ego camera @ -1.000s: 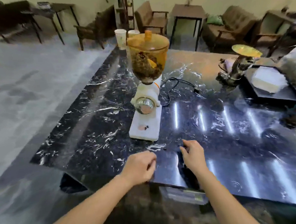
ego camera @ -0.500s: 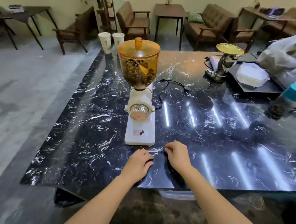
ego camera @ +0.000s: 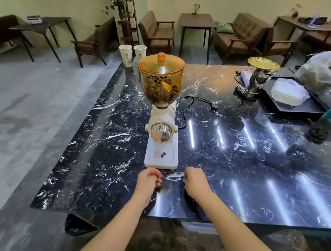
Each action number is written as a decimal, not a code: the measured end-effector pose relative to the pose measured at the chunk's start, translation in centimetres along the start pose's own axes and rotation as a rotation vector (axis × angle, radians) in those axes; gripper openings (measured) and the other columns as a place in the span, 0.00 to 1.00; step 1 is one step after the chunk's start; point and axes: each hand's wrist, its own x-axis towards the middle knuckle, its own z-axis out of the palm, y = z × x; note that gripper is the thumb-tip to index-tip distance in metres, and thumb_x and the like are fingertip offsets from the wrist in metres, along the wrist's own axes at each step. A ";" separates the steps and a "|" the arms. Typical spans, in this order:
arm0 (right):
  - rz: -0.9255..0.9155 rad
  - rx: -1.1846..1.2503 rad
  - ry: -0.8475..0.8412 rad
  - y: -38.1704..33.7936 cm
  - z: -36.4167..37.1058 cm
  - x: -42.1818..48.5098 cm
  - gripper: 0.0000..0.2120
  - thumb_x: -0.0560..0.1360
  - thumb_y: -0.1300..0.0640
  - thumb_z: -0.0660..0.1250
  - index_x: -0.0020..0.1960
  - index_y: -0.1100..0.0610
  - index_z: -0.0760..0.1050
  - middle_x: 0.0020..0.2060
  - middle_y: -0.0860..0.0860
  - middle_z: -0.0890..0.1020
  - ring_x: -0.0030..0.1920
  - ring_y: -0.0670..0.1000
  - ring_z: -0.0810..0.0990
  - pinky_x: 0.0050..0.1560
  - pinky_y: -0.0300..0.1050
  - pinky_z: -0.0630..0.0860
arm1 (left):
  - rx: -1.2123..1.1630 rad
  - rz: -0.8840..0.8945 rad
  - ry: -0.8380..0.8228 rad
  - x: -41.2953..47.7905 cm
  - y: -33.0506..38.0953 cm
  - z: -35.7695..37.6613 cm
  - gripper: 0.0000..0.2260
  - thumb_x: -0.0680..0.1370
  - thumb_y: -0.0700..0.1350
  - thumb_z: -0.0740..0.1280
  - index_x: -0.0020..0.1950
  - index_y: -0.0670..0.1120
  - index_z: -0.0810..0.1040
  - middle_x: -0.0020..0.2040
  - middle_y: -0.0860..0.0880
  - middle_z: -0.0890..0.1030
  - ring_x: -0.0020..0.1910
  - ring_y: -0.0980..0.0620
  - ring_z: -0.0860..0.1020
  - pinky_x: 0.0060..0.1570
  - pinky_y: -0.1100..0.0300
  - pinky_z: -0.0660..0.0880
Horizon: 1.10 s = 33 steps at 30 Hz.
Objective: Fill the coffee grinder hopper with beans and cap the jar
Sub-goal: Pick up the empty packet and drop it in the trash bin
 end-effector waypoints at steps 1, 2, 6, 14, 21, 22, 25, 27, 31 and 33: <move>0.058 0.185 -0.012 0.1 -0.1 -0.1 0.08 0.71 0.66 0.63 0.35 0.59 0.71 0.36 0.58 0.80 0.37 0.55 0.76 0.41 0.49 0.75 | -0.164 -0.081 -0.018 -0.1 0.6 -0.3 0.16 0.70 0.24 0.49 0.34 0.39 0.71 0.34 0.44 0.73 0.29 0.51 0.68 0.23 0.65 0.66; 0.143 0.465 -0.039 0.1 -0.1 -0.3 0.08 0.70 0.66 0.66 0.33 0.59 0.73 0.32 0.57 0.80 0.34 0.53 0.77 0.42 0.49 0.79 | -0.340 -0.152 -0.041 -0.3 1.2 -0.7 0.15 0.68 0.26 0.48 0.33 0.39 0.69 0.32 0.44 0.71 0.28 0.51 0.65 0.23 0.64 0.63; 0.526 1.707 -0.194 0.8 -0.7 -2.0 0.04 0.74 0.69 0.65 0.42 0.65 0.77 0.35 0.56 0.78 0.29 0.49 0.80 0.29 0.35 0.79 | -0.267 -0.107 -0.046 0.7 4.2 -0.9 0.11 0.73 0.32 0.52 0.35 0.42 0.69 0.29 0.47 0.70 0.26 0.53 0.63 0.24 0.62 0.59; 0.571 1.996 -0.125 1.6 -2.1 -3.2 0.10 0.71 0.66 0.55 0.35 0.63 0.72 0.32 0.57 0.70 0.27 0.52 0.66 0.17 0.36 0.63 | 1.496 0.610 -0.087 4.5 5.1 2.2 0.13 0.82 0.44 0.55 0.63 0.39 0.65 0.57 0.39 0.73 0.50 0.37 0.76 0.40 0.48 0.70; 0.533 1.862 -0.084 2.2 -2.1 -3.2 0.08 0.71 0.67 0.57 0.35 0.62 0.71 0.29 0.55 0.71 0.22 0.49 0.67 0.18 0.36 0.60 | 1.646 0.657 -0.010 5.4 3.9 3.3 0.18 0.74 0.29 0.61 0.63 0.38 0.65 0.57 0.40 0.73 0.48 0.42 0.78 0.39 0.52 0.70; 0.536 1.860 -0.085 2.1 -2.0 -3.2 0.08 0.71 0.67 0.57 0.35 0.62 0.70 0.28 0.55 0.71 0.23 0.49 0.66 0.18 0.36 0.60 | 1.658 0.644 -0.004 5.4 4.0 3.5 0.17 0.75 0.29 0.60 0.63 0.37 0.65 0.57 0.39 0.73 0.49 0.42 0.78 0.40 0.52 0.71; 0.551 1.854 -0.102 1.8 -2.0 -3.2 0.09 0.71 0.68 0.58 0.34 0.61 0.70 0.27 0.54 0.71 0.25 0.49 0.65 0.18 0.35 0.61 | 1.584 0.516 -0.021 5.8 4.6 3.9 0.14 0.77 0.30 0.59 0.62 0.36 0.65 0.58 0.38 0.73 0.52 0.39 0.78 0.47 0.50 0.74; 0.546 1.849 -0.112 1.6 -2.0 -3.2 0.08 0.71 0.68 0.58 0.34 0.61 0.70 0.28 0.54 0.71 0.26 0.49 0.65 0.18 0.35 0.62 | 1.505 0.432 -0.052 6.1 5.0 3.6 0.14 0.77 0.31 0.58 0.63 0.36 0.65 0.60 0.37 0.74 0.56 0.38 0.76 0.52 0.50 0.73; 0.535 1.848 -0.141 1.3 -1.9 -3.1 0.08 0.71 0.69 0.58 0.34 0.61 0.71 0.28 0.54 0.71 0.27 0.49 0.65 0.19 0.35 0.62 | 1.530 0.421 -0.075 6.1 5.0 2.9 0.11 0.78 0.33 0.59 0.60 0.36 0.66 0.59 0.37 0.75 0.57 0.38 0.75 0.52 0.50 0.73; 0.551 1.839 -0.160 1.0 -1.9 -3.0 0.08 0.71 0.69 0.59 0.34 0.62 0.71 0.28 0.55 0.71 0.27 0.50 0.65 0.19 0.35 0.62 | 1.514 0.368 -0.084 6.2 5.4 2.8 0.10 0.78 0.35 0.58 0.60 0.36 0.67 0.59 0.36 0.75 0.56 0.38 0.76 0.51 0.51 0.73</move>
